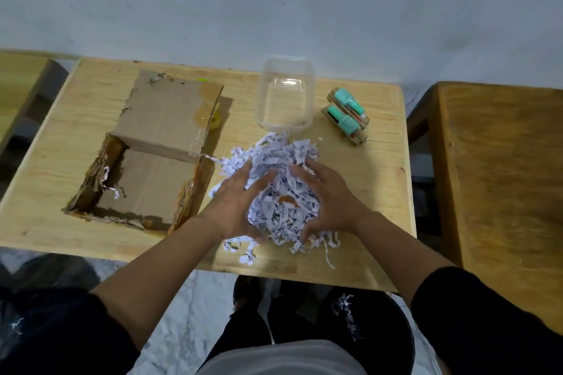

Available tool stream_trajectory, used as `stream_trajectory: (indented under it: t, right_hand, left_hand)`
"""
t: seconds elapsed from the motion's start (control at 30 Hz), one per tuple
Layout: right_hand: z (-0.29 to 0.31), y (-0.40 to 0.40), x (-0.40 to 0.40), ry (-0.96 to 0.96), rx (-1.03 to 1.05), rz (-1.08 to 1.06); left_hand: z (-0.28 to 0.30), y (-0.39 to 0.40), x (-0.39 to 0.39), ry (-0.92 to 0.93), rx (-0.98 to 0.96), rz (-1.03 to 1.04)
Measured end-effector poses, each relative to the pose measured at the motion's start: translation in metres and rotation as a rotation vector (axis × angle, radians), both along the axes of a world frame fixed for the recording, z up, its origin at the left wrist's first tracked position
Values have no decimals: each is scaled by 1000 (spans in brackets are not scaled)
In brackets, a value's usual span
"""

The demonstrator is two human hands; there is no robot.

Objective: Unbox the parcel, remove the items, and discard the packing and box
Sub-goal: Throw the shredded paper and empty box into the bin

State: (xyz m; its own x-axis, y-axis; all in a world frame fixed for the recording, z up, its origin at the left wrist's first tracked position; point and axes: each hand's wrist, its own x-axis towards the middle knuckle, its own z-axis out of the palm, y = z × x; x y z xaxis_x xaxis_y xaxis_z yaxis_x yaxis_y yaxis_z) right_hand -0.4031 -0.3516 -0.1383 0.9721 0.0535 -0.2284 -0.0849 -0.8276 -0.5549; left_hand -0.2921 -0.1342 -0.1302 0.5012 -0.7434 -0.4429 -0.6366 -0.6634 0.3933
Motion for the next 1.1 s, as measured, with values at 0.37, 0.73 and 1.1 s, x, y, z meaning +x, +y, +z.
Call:
stream_trajectory:
  t: [0.37, 0.73, 1.1]
  right_hand:
    - [0, 40, 7, -155, 130, -192]
    - [41, 38, -9, -169, 32, -367]
    - [117, 56, -119, -143, -131, -759]
  left_hand:
    - [-14, -6, -1, -53, -421, -18]
    - [27, -29, 0, -85, -549, -186]
    - [96, -68, -66, 95, -800, -533]
